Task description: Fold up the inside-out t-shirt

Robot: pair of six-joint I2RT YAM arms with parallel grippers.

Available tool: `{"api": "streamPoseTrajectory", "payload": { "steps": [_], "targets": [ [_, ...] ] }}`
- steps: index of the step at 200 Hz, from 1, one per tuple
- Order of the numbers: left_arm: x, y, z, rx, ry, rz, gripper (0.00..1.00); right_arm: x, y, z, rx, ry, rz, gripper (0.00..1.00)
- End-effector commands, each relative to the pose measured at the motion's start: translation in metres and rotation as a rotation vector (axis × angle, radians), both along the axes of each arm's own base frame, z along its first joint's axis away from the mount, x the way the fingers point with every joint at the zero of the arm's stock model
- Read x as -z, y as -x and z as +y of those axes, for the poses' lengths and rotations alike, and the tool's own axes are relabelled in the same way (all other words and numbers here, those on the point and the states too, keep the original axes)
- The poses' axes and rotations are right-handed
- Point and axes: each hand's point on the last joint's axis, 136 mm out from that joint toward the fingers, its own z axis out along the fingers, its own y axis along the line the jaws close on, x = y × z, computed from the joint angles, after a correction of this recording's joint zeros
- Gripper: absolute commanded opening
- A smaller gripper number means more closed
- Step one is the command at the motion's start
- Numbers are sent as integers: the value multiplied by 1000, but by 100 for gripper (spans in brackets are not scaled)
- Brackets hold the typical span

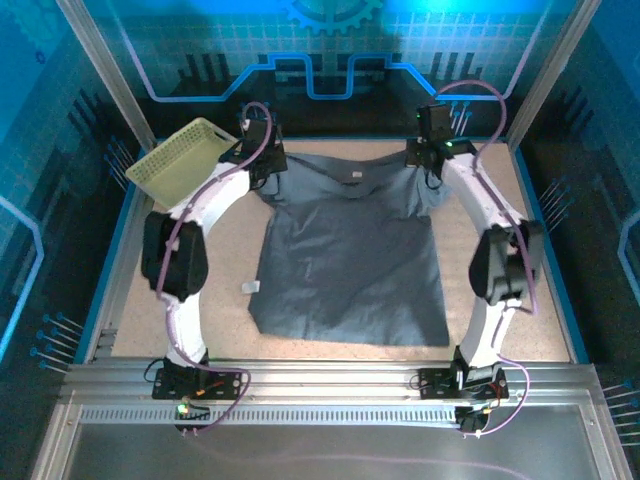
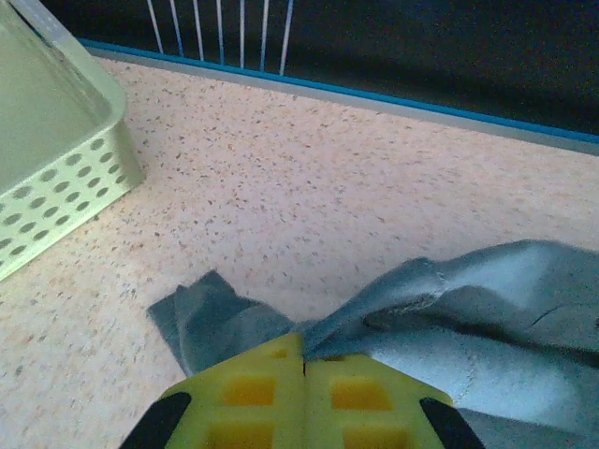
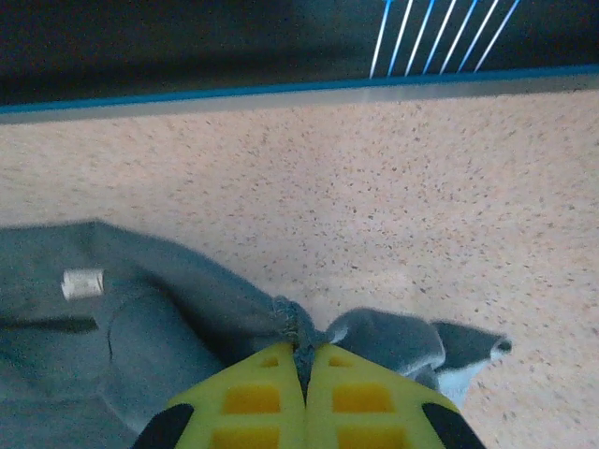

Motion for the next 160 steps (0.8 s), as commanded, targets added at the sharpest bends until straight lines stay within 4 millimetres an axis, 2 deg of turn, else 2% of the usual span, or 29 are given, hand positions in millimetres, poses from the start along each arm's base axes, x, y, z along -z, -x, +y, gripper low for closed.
{"api": "streamPoseTrajectory", "payload": {
  "steps": [1, 22, 27, 35, 38, 41, 48, 56, 61, 65, 83, 100, 103, 108, 122, 127, 132, 140, 144, 154, 160],
  "targets": [
    [-5, -33, 25, -98, -37, -33, 0, 5, -40, -18, 78, -7, -42, 0],
    [9, -57, 41, -161, -58, -10, 0, 25, -65, -30, 112, 0, -10, 0],
    [11, -61, 46, -176, -62, -3, 1, 29, -70, -34, 124, 4, -4, 4],
    [13, -69, 52, -190, -61, 3, 10, 30, -77, -38, 137, 11, -2, 19],
    [12, -71, 53, -192, -60, 5, 12, 23, -79, -39, 138, 11, -14, 24],
    [14, -74, 54, -193, -59, 9, 15, 36, -83, -40, 139, 19, 7, 29],
    [13, -78, 58, -203, -61, 14, 22, 38, -88, -45, 149, 26, 9, 42],
    [9, -82, 64, -216, -60, 16, 41, 36, -91, -51, 167, 34, 10, 57],
    [7, -83, 68, -221, -59, 20, 54, 32, -91, -54, 181, 35, 10, 63],
    [2, -83, 70, -224, -58, 18, 60, 30, -91, -57, 189, 33, 12, 66],
    [-23, -78, 78, -224, -51, 0, 71, 11, -86, -63, 193, 29, 1, 78],
    [-55, -62, 79, -202, -58, -11, 80, -15, -71, -60, 162, 26, -7, 80],
    [-61, -58, 78, -193, -49, -11, 81, -10, -68, -58, 154, 26, 9, 80],
    [-68, -51, 75, -178, -37, -5, 83, -31, -58, -57, 146, 17, -16, 80],
    [-84, -25, 62, -134, 15, 18, 85, -48, -29, -46, 109, -15, -15, 80],
    [-84, -13, 56, -116, 32, 34, 86, -47, -21, -42, 97, -26, -8, 81],
    [-86, -1, 49, -98, 42, 43, 86, -57, -5, -38, 87, -43, -19, 81],
    [-85, 19, 39, -76, 51, 56, 88, -60, 17, -35, 85, -73, -20, 81],
    [-89, 28, 34, -67, 58, 51, 88, -60, 28, -32, 82, -92, -17, 82],
    [-79, 54, 21, -41, 68, 71, 89, -56, 57, -25, 71, -154, 0, 82],
    [-80, 70, 13, -29, 91, 68, 90, -56, 75, -20, 57, -187, 5, 82]
  ]
}}
